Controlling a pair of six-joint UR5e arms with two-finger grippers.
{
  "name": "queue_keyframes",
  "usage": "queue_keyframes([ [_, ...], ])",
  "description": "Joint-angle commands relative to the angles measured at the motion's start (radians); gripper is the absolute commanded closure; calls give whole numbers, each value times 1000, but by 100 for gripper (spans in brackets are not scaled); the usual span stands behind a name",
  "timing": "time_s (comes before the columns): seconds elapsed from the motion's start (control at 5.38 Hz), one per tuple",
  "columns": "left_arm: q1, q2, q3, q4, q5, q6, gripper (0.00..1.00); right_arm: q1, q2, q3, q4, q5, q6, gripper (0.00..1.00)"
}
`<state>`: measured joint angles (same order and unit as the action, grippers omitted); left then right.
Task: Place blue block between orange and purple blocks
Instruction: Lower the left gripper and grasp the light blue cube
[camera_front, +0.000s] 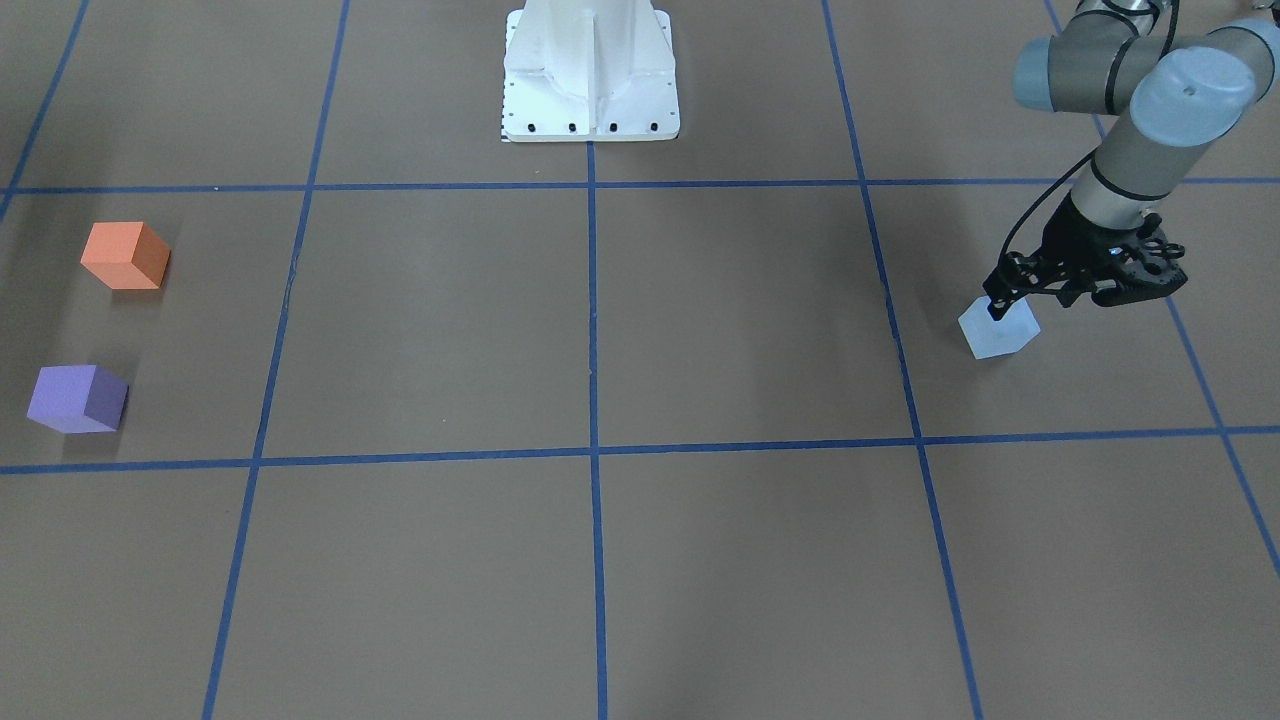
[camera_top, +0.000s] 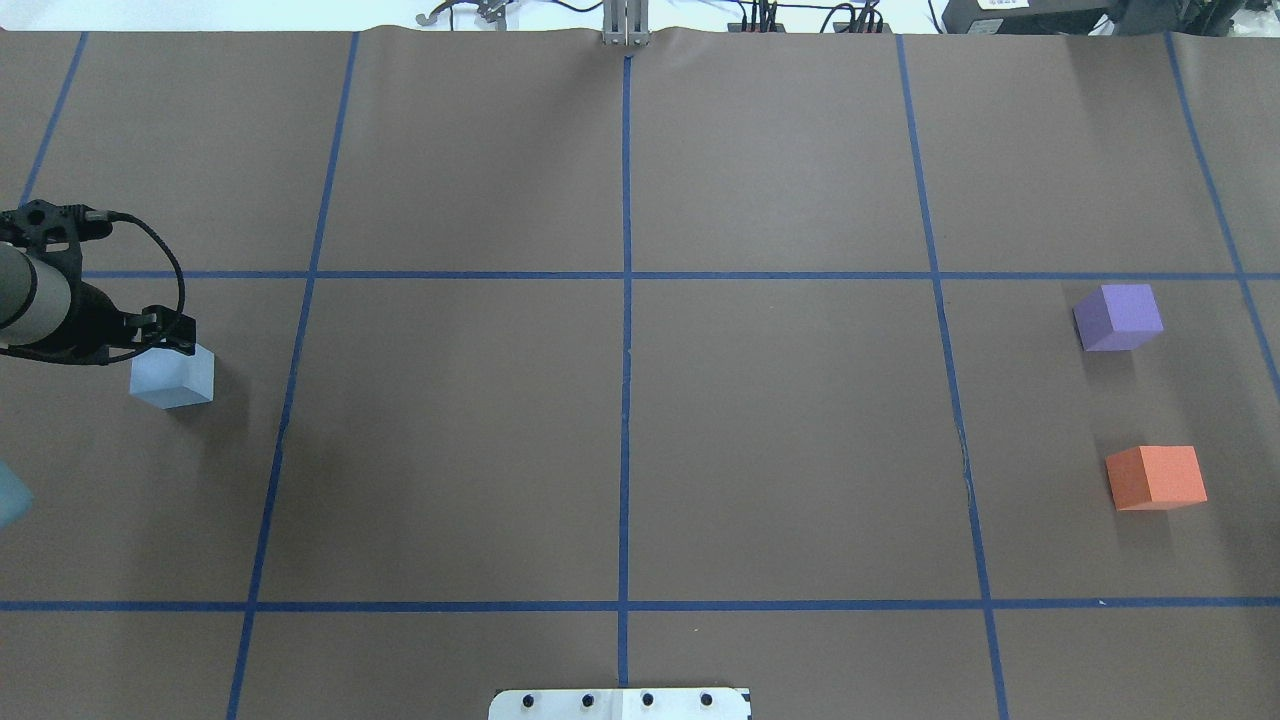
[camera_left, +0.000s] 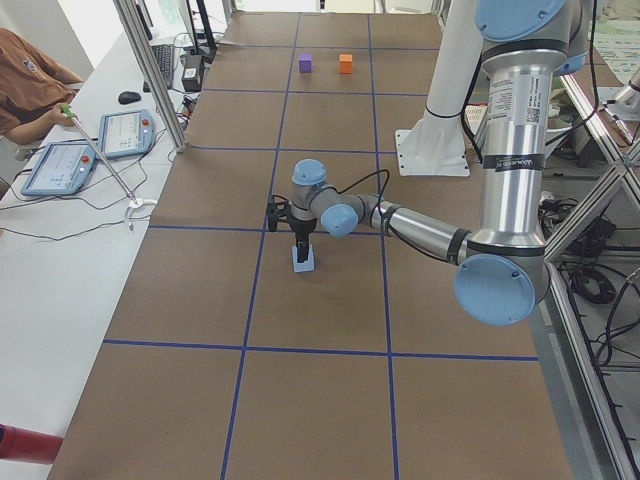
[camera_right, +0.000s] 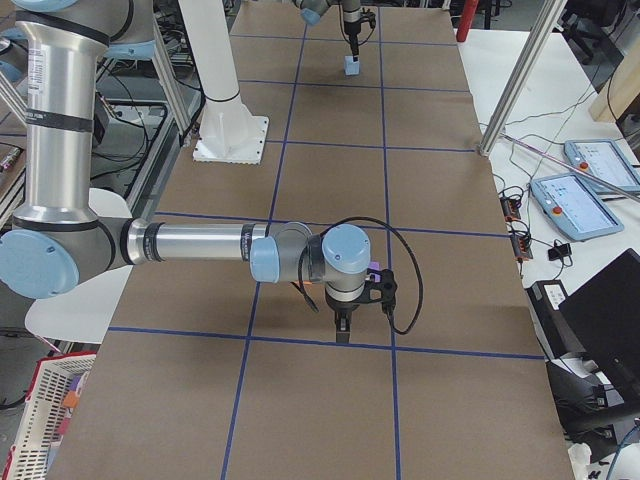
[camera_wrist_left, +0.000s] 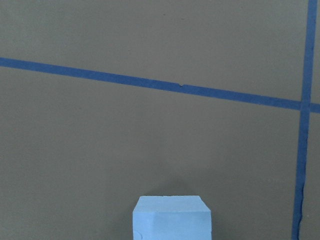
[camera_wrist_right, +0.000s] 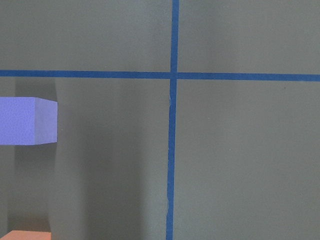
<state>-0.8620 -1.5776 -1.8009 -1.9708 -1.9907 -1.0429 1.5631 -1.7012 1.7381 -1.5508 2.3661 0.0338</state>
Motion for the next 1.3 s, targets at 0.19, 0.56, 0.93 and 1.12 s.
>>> queue_keyframes([
  [0.19, 23, -2, 44, -35, 9, 6, 0, 0, 0, -2, 0, -1, 0, 0],
  [0.56, 31, -7, 113, -123, 9, 3, 0, 0, 0, -2, -2, -4, 0, 0],
  [0.93, 31, -4, 98, -122, 10, 7, 99, 0, 0, -2, 0, -2, 0, 0],
  [1.12, 28, -5, 71, -108, 6, 12, 100, 0, 0, 0, 0, -2, 0, 0],
])
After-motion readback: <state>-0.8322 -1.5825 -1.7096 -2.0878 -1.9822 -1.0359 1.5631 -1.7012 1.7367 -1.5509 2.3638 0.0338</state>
